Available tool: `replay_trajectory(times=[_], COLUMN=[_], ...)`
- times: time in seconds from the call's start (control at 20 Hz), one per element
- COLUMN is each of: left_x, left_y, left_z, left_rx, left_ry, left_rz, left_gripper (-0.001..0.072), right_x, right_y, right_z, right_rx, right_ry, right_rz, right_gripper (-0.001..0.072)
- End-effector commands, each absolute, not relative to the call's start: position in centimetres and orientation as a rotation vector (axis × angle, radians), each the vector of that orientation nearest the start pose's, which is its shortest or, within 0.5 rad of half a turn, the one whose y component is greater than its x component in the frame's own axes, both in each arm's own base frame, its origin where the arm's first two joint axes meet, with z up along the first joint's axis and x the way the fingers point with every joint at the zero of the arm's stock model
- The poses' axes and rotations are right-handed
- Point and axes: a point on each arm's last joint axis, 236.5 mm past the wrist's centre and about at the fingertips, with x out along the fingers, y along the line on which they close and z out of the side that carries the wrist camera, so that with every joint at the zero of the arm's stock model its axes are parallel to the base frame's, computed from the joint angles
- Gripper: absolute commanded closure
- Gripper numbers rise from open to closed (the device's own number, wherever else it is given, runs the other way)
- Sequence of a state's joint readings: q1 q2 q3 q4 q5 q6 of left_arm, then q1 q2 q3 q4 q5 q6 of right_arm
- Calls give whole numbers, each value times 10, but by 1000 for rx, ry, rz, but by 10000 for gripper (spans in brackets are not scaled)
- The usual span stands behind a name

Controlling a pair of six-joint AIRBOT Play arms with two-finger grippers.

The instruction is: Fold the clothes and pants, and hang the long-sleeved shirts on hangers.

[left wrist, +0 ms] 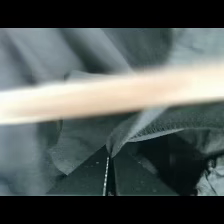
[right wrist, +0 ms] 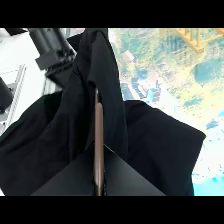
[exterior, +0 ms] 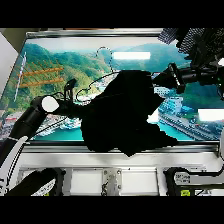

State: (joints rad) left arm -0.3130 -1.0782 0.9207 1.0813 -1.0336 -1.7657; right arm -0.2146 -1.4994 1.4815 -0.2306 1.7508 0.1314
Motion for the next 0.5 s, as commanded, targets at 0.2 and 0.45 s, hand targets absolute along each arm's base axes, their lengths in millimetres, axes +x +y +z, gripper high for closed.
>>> replay_trajectory(times=[0.2,0.45], left_x=[312,319], left_y=[-144,-125], left_z=[38,38], left_rx=[-504,-532], left_ry=[1268,1253], left_rz=[-277,-237], left_gripper=[700,700], right_x=[362,356], right_y=[156,161], right_z=[224,221], right_rx=[21,23], right_ry=[278,316], right_rz=[1526,1549], right_gripper=[710,710])
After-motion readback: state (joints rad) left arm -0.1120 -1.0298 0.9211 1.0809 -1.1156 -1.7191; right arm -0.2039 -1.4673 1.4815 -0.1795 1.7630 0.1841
